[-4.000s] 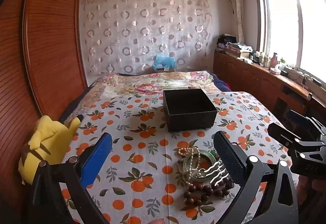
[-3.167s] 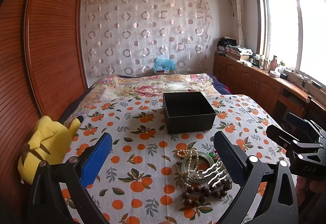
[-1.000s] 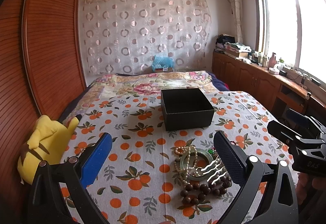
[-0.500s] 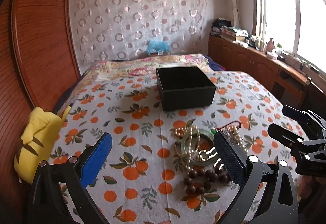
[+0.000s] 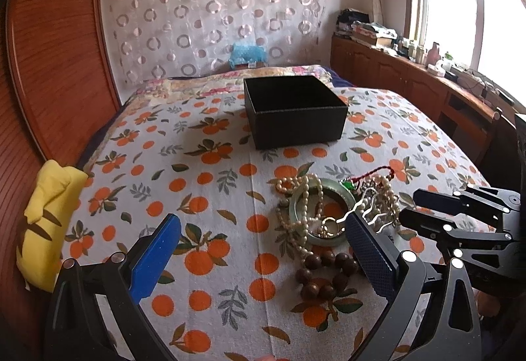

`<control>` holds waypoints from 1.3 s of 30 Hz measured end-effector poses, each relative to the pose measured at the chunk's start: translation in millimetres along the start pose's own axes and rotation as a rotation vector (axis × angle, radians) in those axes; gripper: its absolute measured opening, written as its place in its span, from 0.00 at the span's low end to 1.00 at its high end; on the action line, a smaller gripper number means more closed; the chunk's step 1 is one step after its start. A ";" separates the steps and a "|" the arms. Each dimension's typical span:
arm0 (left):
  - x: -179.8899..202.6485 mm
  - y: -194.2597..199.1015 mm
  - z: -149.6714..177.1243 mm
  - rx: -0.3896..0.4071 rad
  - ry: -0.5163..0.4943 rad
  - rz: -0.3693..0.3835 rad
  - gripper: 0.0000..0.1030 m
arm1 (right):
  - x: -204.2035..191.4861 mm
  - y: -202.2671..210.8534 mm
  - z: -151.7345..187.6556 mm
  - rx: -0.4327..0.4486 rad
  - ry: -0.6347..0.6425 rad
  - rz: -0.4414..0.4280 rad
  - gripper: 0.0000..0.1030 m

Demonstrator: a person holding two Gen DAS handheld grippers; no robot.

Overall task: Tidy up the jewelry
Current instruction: 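Reach the right gripper into the pile and grasp the pearl necklace, then lift the pearl necklace with the right gripper and release it into the black box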

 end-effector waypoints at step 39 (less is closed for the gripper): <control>34.1 -59.0 -14.4 -0.123 -0.059 0.211 0.61 | 37.6 34.6 -43.5 0.089 0.065 0.044 0.08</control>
Point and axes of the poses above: each gripper's, at about its wrist camera, not at the fingertips, and y roughly against the way its jaws point, x to its right, z to its underside, the point moved 10 cm from there along -y, roughly the way its jaws point, and after that the axes turned 10 degrees about -z, right-handed, at the moved point
